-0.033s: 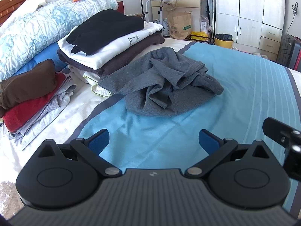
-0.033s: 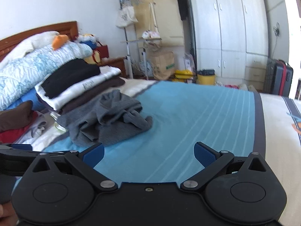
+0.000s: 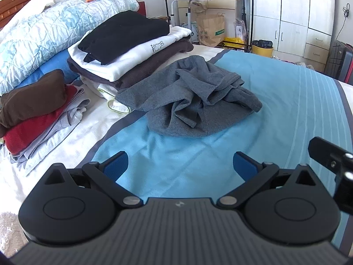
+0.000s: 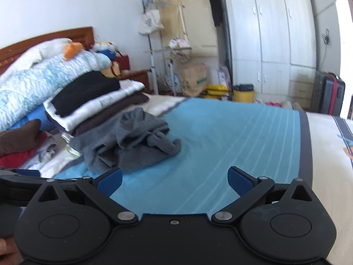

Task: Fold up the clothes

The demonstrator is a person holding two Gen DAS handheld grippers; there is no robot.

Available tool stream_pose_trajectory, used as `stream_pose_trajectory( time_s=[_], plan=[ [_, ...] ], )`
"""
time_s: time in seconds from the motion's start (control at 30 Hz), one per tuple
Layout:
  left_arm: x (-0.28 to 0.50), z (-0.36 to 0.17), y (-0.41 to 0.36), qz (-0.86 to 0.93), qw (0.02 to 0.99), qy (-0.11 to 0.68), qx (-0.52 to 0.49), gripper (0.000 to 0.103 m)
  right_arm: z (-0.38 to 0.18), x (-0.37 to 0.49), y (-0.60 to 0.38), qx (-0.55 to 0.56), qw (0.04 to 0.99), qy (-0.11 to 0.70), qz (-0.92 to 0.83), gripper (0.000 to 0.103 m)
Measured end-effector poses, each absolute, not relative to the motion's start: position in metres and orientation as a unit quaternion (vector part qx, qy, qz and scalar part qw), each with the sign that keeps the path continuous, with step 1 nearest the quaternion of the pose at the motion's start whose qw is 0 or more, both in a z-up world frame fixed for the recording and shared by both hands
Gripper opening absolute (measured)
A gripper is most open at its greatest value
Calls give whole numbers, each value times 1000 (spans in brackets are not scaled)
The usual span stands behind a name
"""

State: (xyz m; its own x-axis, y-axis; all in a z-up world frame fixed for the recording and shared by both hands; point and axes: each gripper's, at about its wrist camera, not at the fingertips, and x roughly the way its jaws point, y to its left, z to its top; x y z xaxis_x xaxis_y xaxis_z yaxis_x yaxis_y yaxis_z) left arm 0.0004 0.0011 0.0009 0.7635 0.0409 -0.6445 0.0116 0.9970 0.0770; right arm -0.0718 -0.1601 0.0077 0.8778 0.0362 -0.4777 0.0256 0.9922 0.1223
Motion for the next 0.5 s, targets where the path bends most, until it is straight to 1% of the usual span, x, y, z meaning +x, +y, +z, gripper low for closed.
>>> stream_pose_trajectory(
  time_s=[0.5],
  plan=[
    [-1, 0, 2, 5, 936, 350, 35, 103, 8, -28, -109, 33, 969, 243, -28, 103]
  ],
)
